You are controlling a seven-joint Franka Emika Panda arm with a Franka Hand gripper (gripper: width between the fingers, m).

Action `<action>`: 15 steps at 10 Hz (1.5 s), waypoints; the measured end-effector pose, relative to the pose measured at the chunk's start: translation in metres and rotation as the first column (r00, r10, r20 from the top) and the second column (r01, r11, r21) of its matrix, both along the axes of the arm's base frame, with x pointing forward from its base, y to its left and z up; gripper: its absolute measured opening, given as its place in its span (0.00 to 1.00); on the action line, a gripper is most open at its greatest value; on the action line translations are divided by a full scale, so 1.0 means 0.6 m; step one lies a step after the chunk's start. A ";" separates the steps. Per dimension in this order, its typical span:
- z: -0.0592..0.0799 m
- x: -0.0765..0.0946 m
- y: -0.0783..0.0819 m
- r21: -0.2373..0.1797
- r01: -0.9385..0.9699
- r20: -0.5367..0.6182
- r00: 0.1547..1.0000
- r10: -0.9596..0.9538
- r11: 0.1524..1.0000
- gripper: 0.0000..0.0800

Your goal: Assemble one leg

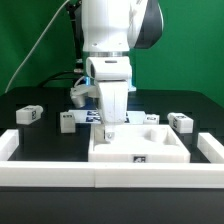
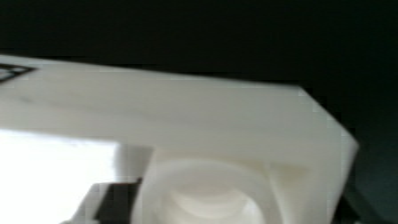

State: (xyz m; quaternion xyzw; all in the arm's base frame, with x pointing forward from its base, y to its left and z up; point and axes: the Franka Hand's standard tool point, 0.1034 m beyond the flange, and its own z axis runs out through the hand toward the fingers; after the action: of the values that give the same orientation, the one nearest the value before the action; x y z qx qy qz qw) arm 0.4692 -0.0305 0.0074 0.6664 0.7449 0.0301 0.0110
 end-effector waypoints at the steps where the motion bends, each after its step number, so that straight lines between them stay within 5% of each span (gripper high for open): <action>1: 0.000 0.000 0.000 0.000 0.000 0.000 1.000 0.000 1.000 0.50; 15: 0.000 0.000 0.001 0.000 0.001 0.000 1.000 -0.001 1.000 0.50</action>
Offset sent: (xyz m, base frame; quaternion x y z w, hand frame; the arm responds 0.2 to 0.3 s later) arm 0.0000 0.0000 0.0000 0.0000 0.0000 0.0000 1.0000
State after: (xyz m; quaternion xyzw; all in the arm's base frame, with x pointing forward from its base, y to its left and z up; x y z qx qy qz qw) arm 0.4693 -0.0301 0.0074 0.6666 0.7448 0.0301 0.0109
